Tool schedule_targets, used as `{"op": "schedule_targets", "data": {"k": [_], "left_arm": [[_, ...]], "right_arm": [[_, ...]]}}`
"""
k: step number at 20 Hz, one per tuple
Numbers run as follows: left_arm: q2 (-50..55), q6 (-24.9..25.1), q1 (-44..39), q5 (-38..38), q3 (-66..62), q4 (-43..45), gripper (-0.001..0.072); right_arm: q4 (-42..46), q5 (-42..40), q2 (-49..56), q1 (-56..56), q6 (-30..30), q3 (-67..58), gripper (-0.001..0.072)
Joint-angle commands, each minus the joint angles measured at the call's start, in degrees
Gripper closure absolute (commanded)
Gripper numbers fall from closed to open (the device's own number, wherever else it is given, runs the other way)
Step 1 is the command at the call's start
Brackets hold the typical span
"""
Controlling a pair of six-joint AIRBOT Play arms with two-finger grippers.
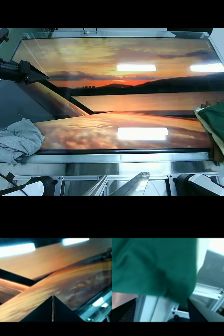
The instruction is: Fold the shirts.
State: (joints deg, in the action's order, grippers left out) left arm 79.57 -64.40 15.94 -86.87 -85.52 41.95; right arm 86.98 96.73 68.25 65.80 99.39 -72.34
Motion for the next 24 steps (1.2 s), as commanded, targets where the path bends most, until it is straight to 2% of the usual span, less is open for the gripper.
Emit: {"op": "schedule_targets", "data": {"k": [1,4,5,6,7,8,10,12,15,17,20,22,24], "left_arm": [[0.00,0.13,-0.22,0.04,0.00,0.04,0.0686],[0.00,0.11,-0.22,0.11,0.00,0.00,0.0686],[0.00,0.09,-0.24,0.33,0.00,-0.07,0.0686],[0.00,0.09,-0.28,0.63,0.00,-0.09,0.0686],[0.00,0.09,-0.28,1.33,-0.02,-0.13,0.0687],[-0.02,0.09,-0.28,2.16,-0.04,-0.11,0.0688],[-0.39,0.09,-0.28,1.64,0.04,0.02,0.0695],[-3.54,-0.24,-0.33,0.63,3.06,0.04,0.0695],[-14.67,-2.56,-0.33,0.02,15.80,0.00,0.0695],[-25.53,-3.80,-1.57,0.48,28.22,0.02,0.0694],[-41.05,-4.68,-4.96,3.26,45.90,0.07,0.0694],[-48.37,-6.73,-6.51,5.05,53.35,0.39,0.0694],[-51.74,-9.46,-7.30,4.79,56.33,0.37,0.0694]], "right_arm": [[1.79,-0.13,0.11,0.90,-2.16,5.84,0.0022],[-0.81,1.22,0.09,0.87,-1.22,5.73,0.0022],[-4.85,1.18,0.09,0.85,-0.37,5.60,0.0022],[-10.40,0.76,0.09,0.63,-0.46,5.40,0.0059],[-17.33,0.35,0.09,-0.07,-1.38,5.20,0.0477],[-23.45,-0.74,-0.11,-1.57,-3.17,5.20,0.0696],[-31.95,-4.98,-1.75,-7.82,-6.29,5.22,0.0694],[-35.63,-11.69,-5.90,-17.84,-9.73,5.46,0.0694],[-40.33,-18.18,-16.31,-36.13,-13.33,10.54,0.0695],[-40.22,-20.00,-24.30,-50.66,-14.16,17.07,0.0693],[-40.09,-32.92,-34.05,-72.00,-14.10,31.65,0.0693],[-40.13,-38.34,-35.45,-79.95,-13.73,38.32,0.0693],[-40.37,-39.52,-33.51,-82.40,-13.57,39.23,0.0693]]}}
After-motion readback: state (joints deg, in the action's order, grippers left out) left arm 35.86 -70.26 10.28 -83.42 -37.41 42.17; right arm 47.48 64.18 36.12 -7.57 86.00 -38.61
